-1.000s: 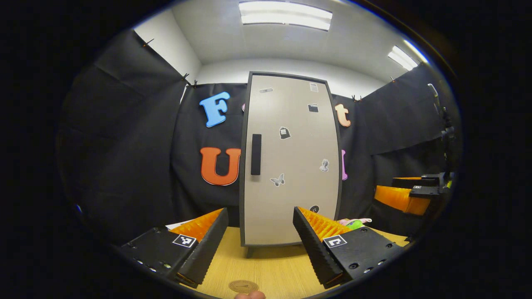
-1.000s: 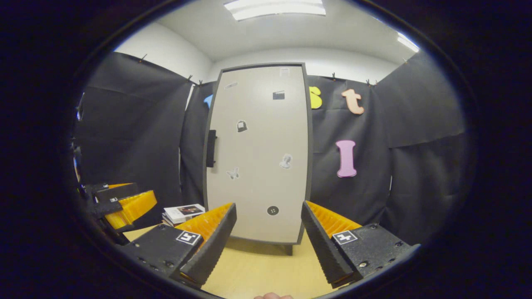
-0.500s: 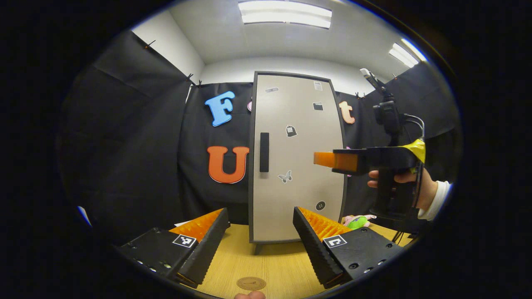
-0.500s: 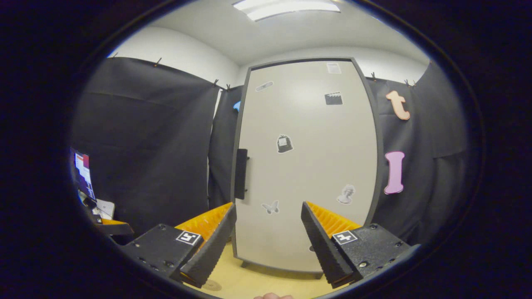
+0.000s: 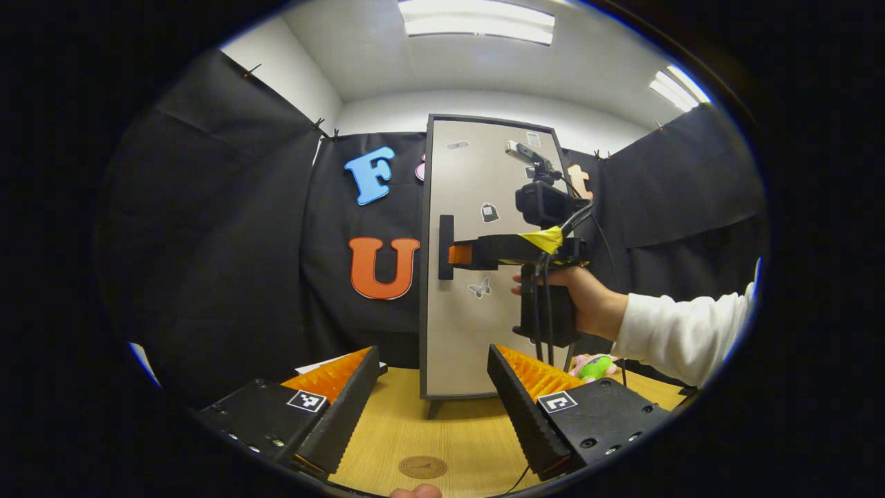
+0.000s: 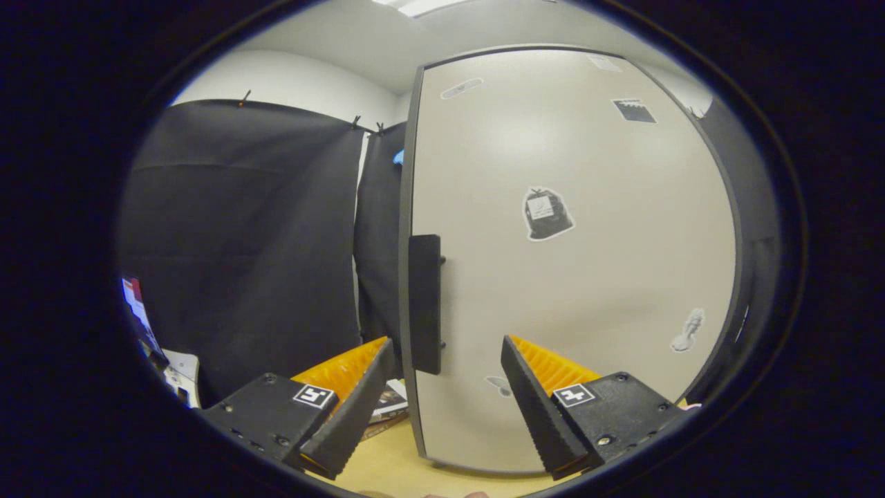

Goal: Open the cabinet door with the right hand, grasp the bottle in the cabinet with the left hand and place it on the coaster, then close the cabinet door with the right hand.

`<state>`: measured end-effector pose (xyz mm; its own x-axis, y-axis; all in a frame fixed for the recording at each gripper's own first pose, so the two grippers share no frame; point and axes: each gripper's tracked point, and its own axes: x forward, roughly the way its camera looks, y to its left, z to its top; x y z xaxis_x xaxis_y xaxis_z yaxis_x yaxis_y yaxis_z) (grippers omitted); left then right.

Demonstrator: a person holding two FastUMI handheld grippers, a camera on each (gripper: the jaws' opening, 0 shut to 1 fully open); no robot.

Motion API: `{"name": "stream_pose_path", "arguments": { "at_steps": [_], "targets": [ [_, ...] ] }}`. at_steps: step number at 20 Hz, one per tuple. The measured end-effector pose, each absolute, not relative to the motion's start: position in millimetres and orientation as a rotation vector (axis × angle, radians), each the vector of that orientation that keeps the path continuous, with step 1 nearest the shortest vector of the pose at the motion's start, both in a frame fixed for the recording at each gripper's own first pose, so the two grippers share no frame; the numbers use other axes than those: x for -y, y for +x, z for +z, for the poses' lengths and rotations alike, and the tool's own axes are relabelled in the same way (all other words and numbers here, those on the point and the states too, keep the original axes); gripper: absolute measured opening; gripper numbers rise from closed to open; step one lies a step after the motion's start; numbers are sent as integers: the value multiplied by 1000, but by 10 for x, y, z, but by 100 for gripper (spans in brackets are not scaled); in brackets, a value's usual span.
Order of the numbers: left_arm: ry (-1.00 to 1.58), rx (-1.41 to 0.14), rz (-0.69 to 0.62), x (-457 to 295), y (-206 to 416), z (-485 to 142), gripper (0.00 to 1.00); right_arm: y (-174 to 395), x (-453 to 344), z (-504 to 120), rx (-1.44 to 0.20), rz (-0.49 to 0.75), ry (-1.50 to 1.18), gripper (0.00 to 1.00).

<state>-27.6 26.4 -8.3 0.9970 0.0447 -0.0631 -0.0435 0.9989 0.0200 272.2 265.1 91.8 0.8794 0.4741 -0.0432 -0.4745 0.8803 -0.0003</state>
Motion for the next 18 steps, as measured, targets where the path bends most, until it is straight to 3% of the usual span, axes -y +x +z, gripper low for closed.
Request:
{"name": "stream_pose_path", "arguments": {
  "at_steps": [3, 4, 5, 6, 8, 9, 11, 14, 15, 18],
  "targets": [
    [16, -66, 49, -318, -272, -89, 95, 2894, -2825, 884, -61, 484, -30, 98],
    [17, -67, 51, -347, -263, -92, 95, 2936, -2870, 876, -66, 483, -36, 90],
    [16, -68, 54, -366, -255, -99, 95, 2980, -2911, 863, -70, 477, -40, 90],
    [15, -68, 55, -384, -247, -99, 95, 3013, -2944, 849, -73, 474, -43, 78],
    [12, -66, 62, -433, -243, -91, 95, 3043, -2992, 845, -73, 470, -41, 63],
    [10, -66, 65, -457, -242, -93, 95, 3064, -2993, 839, -73, 462, -39, 64],
    [6, -63, 70, -494, -228, -90, 95, 3114, -2986, 824, -79, 442, -36, 55],
    [7, -61, 72, -533, -214, -103, 95, 3140, -3011, 827, -75, 443, -6, 35],
    [7, -61, 73, -538, -203, -108, 95, 3130, -2994, 829, -72, 437, -12, 37],
    [-3, -52, 66, -527, -200, -85, 95, 3152, -2997, 818, -69, 441, -36, 26]
  ]
}}
